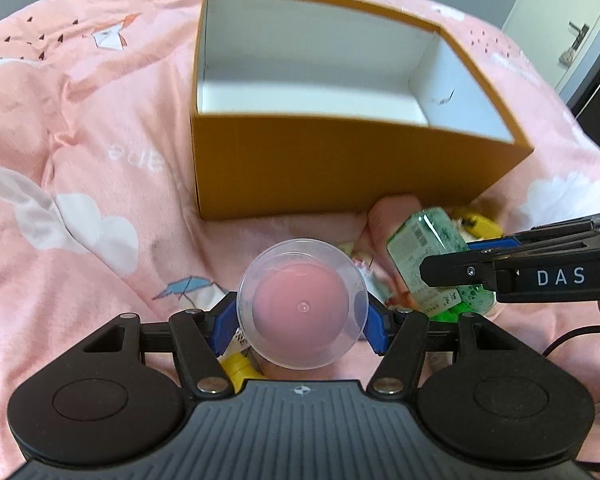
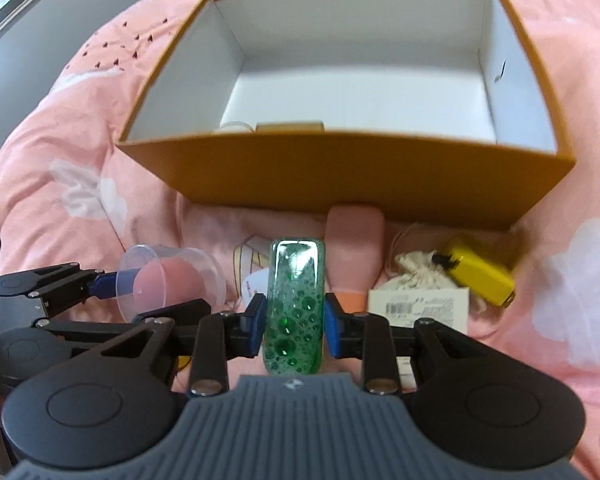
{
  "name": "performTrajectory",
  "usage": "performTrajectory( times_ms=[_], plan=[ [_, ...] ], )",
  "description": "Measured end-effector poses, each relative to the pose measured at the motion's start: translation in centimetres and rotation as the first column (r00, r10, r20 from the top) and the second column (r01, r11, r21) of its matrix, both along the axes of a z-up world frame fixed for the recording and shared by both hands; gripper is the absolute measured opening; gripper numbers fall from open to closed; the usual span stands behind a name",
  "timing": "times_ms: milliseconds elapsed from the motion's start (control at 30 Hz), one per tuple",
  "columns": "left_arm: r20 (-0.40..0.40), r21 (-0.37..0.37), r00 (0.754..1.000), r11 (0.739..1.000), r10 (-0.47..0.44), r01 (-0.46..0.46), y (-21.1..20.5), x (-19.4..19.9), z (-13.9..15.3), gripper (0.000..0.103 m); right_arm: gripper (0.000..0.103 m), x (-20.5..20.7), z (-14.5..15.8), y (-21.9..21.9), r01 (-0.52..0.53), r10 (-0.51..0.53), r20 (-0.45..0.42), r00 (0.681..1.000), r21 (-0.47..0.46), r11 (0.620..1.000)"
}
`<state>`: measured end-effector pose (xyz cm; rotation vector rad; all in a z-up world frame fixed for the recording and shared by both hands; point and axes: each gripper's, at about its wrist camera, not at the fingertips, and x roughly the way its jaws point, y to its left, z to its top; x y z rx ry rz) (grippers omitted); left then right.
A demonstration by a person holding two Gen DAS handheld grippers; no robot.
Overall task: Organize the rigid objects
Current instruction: 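Carry the cup and green bottle over the orange box with both tools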
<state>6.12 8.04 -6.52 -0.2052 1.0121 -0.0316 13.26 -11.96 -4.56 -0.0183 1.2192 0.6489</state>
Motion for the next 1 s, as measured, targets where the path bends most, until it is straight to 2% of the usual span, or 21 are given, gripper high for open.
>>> performTrajectory(
  times_ms=[233, 533, 767, 1000],
  plan=[
    [0.087, 0.000, 0.996, 1.000, -0.001, 0.001, -0.7, -0.3, 3.3, 0.072, 0.029, 0.4, 2.8, -1.0, 0.008, -0.009, 0.040, 0.999, 0.036, 0.999],
    [0.198, 0.029, 0.980, 1.000, -0.007, 0.001, -1.8, 0.7, 7.3, 0.072, 0.029, 0.9, 7.0, -1.8, -0.004, -0.005, 0.118, 0.993, 0.074, 0.997],
    [0.257, 0.009, 0.966, 1.000, 0.006, -0.008, -1.7, 2.3, 8.9, 0.072, 0.029, 2.5, 9.1, -2.0, -0.003, -0.014, 0.170, 0.985, 0.099, 0.995],
    [0.273, -0.005, 0.962, 1.000, 0.018, -0.017, -1.8, 4.6, 9.1, 0.072, 0.029, 5.3, 9.7, -1.9, 0.040, -0.061, 0.193, 0.979, 0.112, 0.993]
  ],
)
